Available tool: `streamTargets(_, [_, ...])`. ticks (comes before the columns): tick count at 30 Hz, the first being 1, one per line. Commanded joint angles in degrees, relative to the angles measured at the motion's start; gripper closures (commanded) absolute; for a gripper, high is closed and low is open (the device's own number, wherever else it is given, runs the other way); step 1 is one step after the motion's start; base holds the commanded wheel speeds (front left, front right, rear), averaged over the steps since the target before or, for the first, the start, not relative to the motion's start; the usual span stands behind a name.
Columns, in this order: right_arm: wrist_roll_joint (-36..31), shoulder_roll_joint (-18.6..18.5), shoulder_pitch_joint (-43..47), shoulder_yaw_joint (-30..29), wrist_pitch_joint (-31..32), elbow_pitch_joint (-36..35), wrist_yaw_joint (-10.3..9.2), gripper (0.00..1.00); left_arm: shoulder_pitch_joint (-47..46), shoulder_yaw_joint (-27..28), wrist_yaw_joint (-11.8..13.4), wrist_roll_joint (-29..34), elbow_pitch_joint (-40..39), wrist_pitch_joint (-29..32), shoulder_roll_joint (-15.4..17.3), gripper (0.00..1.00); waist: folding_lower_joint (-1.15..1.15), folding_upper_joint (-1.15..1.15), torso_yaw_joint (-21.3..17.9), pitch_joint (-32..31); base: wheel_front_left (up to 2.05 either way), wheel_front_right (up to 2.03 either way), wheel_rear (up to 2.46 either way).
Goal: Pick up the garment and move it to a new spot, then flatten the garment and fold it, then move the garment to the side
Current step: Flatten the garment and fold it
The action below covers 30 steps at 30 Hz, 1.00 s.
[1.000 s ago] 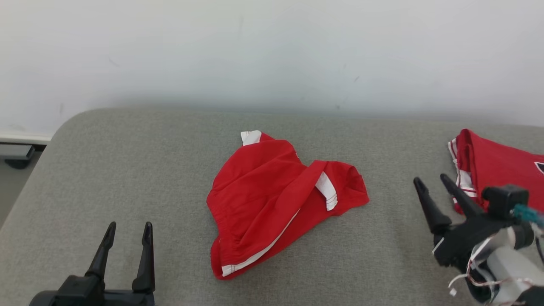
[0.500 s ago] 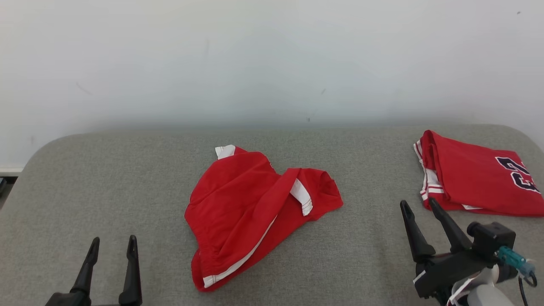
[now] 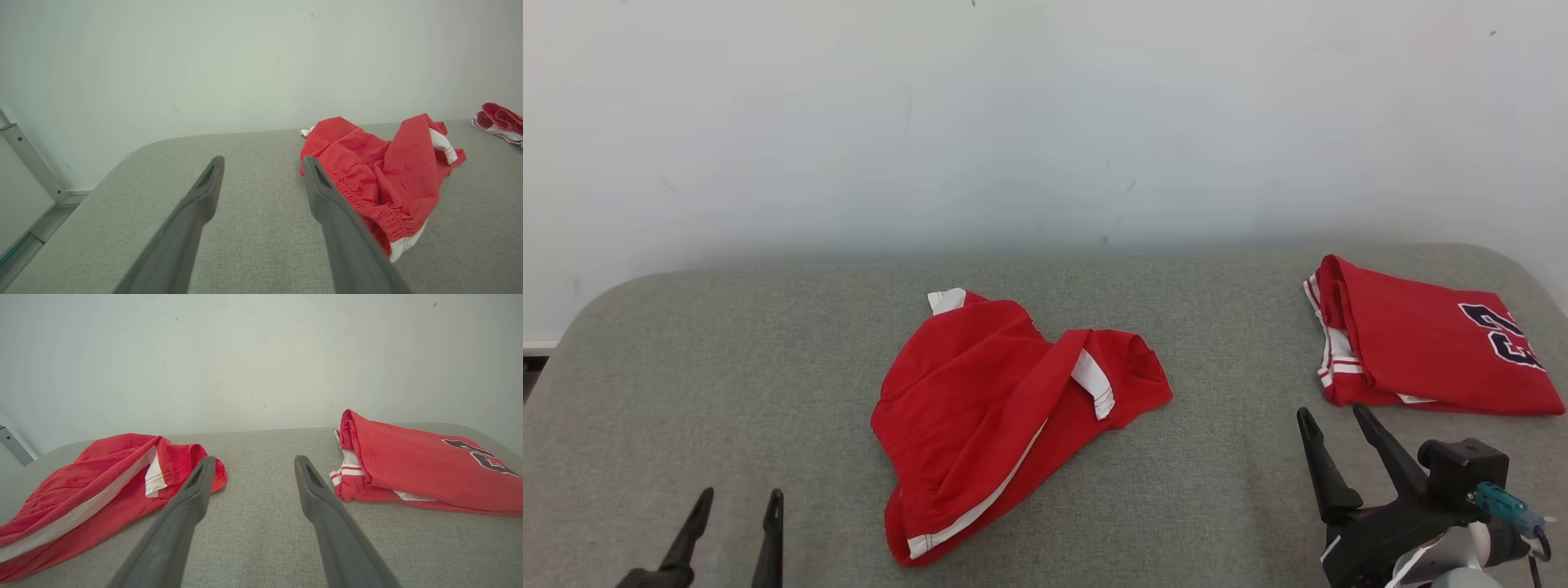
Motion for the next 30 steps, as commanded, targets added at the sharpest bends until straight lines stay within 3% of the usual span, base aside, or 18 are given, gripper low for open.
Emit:
streamTargets(1, [-0.9, 0.4, 0.9, -0.5, 0.8, -1.2, -0.12, 0.0, 0.7, 0.6, -0.2, -1.0, -1.2, 0.7, 0.9, 0.0, 0.0, 0.0, 0.3, 0.0, 0.0, 0.0, 0.0])
streamTargets(11, [-2.0, 1.6, 2.4, -1.3, 3.2, -5.1, -0.12, 0.0, 1.8, 1.1, 1.5, -1.2, -4.4, 1.8, 1.4, 0.0, 0.0, 0.0, 1.1, 0.1, 0.0, 0.0, 0.0])
streamTargets(30, [-1.6, 1.3, 2.6, -1.1, 4.2, -5.8, -0.12, 0.0, 1.1, 0.2, 2.7, -1.0, -4.4, 0.7, 1.9, 0.0, 0.0, 0.0, 1.1, 0.2, 0.0, 0.0, 0.0])
